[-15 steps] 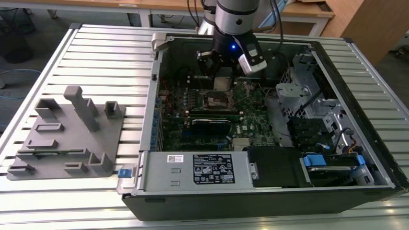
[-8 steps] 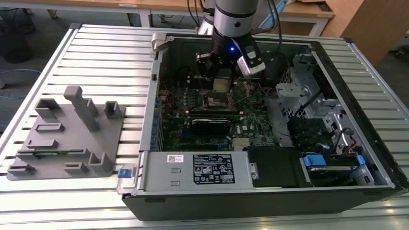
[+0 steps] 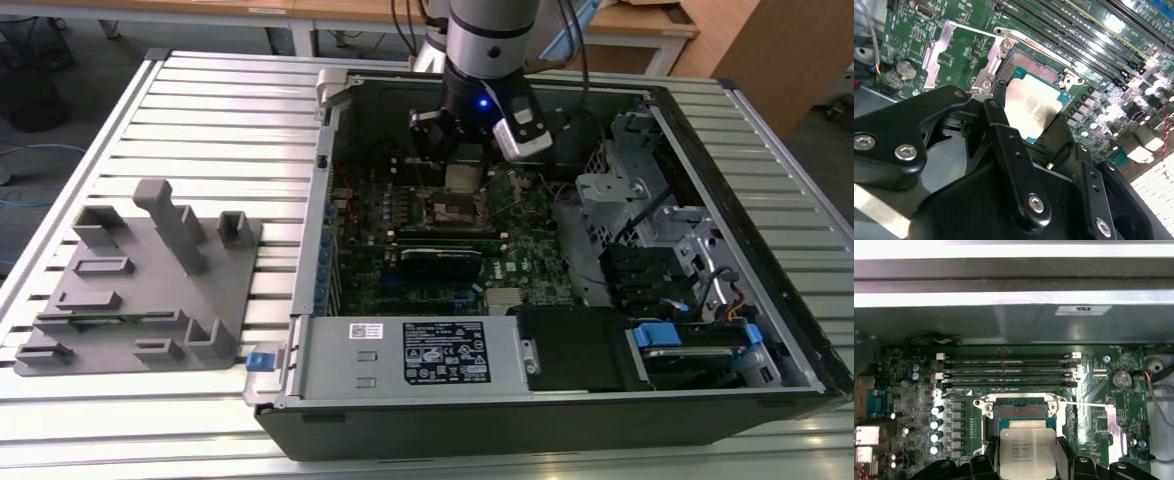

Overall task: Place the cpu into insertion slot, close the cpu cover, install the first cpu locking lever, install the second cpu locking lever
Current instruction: 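Place the cpu into insertion slot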

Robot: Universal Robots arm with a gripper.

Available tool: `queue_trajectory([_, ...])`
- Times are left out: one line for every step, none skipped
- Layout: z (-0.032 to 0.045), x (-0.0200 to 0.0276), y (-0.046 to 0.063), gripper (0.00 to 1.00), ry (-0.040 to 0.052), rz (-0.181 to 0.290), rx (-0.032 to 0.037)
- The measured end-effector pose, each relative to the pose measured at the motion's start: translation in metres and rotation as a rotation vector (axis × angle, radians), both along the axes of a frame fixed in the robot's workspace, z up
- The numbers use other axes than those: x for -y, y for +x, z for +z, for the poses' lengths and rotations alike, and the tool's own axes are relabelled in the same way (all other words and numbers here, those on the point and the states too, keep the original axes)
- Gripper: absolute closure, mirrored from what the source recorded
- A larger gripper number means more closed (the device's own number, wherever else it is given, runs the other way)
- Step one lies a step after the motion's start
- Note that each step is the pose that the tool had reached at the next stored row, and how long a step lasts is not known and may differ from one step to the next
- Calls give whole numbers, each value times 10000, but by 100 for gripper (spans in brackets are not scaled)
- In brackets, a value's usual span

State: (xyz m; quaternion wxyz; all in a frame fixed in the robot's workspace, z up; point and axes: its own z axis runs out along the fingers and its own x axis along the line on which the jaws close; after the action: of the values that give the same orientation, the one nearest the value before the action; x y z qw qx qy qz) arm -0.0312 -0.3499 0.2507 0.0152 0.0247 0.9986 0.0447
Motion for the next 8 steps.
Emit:
queue_trajectory([-1, 0, 0, 46, -2, -160, -1])
queue_trajectory([-1, 1, 0, 46, -3, -205, -3])
queue_trajectory([-1, 1, 0, 46, -3, -204, -2])
queue_trajectory([-1, 1, 0, 46, -3, -207, -1])
queue_trajectory([-1, 0, 0, 46, -2, -208, -1])
queue_trajectory([-2, 0, 0, 46, -1, -210, -1])
queue_trajectory([-2, 0, 0, 46, -2, -264, 0])
queue_trajectory([-4, 0, 0, 46, -1, -408, 0])
